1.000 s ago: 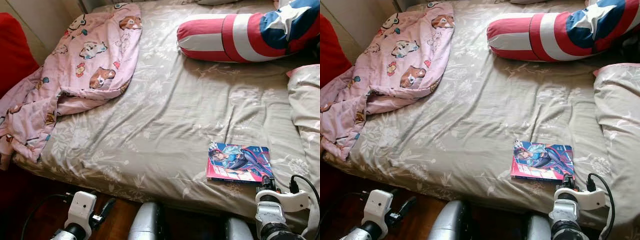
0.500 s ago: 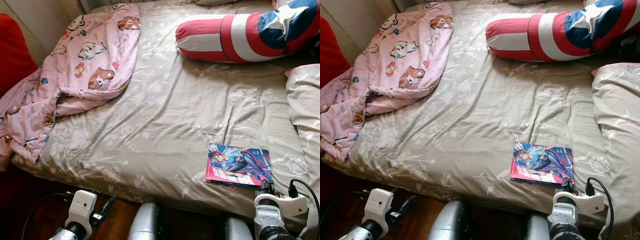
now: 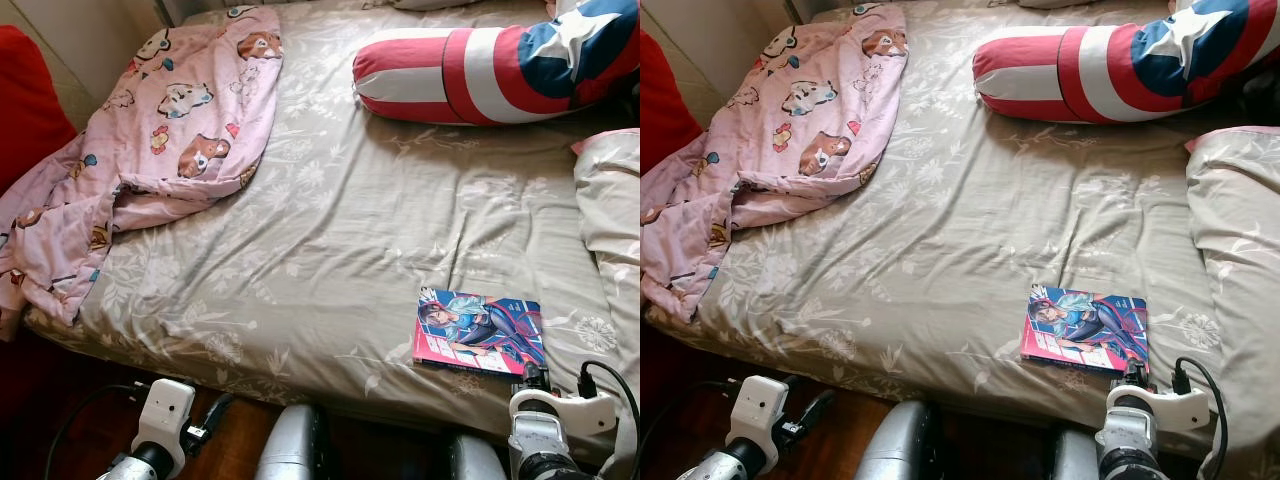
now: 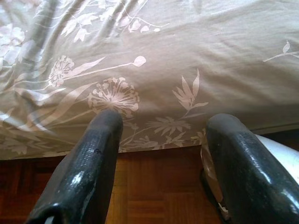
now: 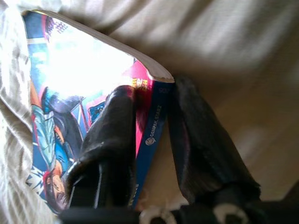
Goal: Clean up the room
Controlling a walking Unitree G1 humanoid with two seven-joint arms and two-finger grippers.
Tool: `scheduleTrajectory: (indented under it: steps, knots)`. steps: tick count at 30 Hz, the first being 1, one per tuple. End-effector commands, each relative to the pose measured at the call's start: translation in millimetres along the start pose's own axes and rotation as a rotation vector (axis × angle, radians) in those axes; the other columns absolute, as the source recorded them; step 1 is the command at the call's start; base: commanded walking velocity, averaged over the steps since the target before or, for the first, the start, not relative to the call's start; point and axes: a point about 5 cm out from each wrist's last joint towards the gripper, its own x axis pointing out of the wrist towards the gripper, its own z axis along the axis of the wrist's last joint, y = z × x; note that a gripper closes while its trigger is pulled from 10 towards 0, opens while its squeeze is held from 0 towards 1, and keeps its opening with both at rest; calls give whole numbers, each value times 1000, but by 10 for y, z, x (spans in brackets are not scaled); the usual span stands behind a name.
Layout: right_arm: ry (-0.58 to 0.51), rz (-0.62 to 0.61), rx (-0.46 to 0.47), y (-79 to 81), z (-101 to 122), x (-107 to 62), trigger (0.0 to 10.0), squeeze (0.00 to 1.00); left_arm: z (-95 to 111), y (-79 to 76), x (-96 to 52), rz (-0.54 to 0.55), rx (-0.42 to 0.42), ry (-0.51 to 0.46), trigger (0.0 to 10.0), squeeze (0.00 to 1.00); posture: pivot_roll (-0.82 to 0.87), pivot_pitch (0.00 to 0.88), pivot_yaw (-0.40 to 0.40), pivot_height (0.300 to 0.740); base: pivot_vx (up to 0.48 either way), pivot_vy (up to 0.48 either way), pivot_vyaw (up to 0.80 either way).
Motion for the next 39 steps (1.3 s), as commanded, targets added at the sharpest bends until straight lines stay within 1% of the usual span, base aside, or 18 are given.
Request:
scheduleTrajectory:
  steps: [1, 9, 11, 12, 13, 14, 17, 20, 21, 22, 23, 25, 26, 30, 33, 34, 36, 39]
  knots:
    - [0, -62, 7, -146, -25, -51, 10000, 643, -98, 49, -63, 18, 13, 48, 10000, 0, 244, 210, 176, 639, 0, 0, 0]
    - [-18, -112, -4, -206, 26, -57, 10000, 663, -81, 40, -3, 17, 10, 41, 10000, 0, 237, 194, 173, 639, 0, 0, 0]
    - [-23, -121, -5, -220, 46, -57, 10000, 745, -75, 39, 10, 18, 9, 38, 10000, 0, 237, 193, 172, 639, 0, 0, 0]
    - [-25, -123, -5, -223, 51, -58, 10000, 745, -73, 39, 13, 18, 9, 37, 10000, 0, 237, 193, 172, 639, 0, 0, 0]
    - [-29, -123, -6, -226, 60, -58, 10000, 914, -70, 40, 17, 18, 9, 36, 10000, 0, 235, 191, 172, 639, 0, 0, 0]
    - [-38, -122, -12, -225, 76, -56, 10000, 1000, -67, 41, 30, 19, 9, 34, 10000, 0, 230, 185, 169, 639, 0, 0, 0]
    - [-49, -99, -66, -200, 107, -47, 10000, 1000, -65, 46, 71, 24, 8, 32, 10000, 0, 220, 174, 164, 639, 0, 0, 0]
    - [-84, -82, -74, -184, 177, -38, 10000, 980, -53, 46, 117, 27, 5, 24, 10000, 0, 211, 165, 159, 639, 0, 0, 0]
    - [-88, -77, -82, -180, 189, -36, 10000, 796, -52, 45, 134, 29, 4, 22, 10000, 0, 201, 155, 151, 639, 0, 0, 0]
    - [-89, -75, -86, -176, 196, -33, 10000, 796, -52, 43, 151, 30, 3, 22, 10000, 0, 198, 150, 148, 639, 0, 0, 0]
    - [-95, -62, -122, -165, 219, -30, 10000, 0, -42, 43, 172, 34, -1, 16, 10000, 0, 191, 142, 143, 639, 0, 0, 0]
    - [-101, -25, -235, -124, 249, -25, 10000, 0, -22, 42, 220, 42, -7, 4, 10000, 0, 175, 130, 132, 639, 0, 0, 0]
    - [-101, -25, -235, -124, 249, -25, 10000, 0, -22, 42, 220, 42, -7, 4, 10000, 0, 175, 130, 132, 639, 0, 0, 0]
    - [-141, 100, -499, 45, 309, -15, 10000, 0, 10, -11, 372, 46, -29, -13, 10000, 0, 133, 97, 114, 639, 0, 0, 0]
    - [-141, 153, -585, 135, 291, -9, 10000, 0, 24, -35, 446, 51, -47, -19, 10000, 0, 102, 74, 101, 639, 0, 0, 0]
    - [-143, 188, -611, 173, 274, -15, 10000, 0, 29, -44, 468, 52, -50, -21, 10000, 0, 102, 74, 101, 639, 0, 0, 0]
    - [-122, 306, -767, 306, 170, -37, 10000, 0, 53, -75, 576, 70, -89, -28, 10000, 0, 74, 46, 82, 639, 0, 0, 0]
    - [-66, 390, -859, 393, 29, -52, 10000, 0, 82, -90, 667, 94, -137, -35, 10000, 0, 60, 37, 73, 639, 0, 0, 0]
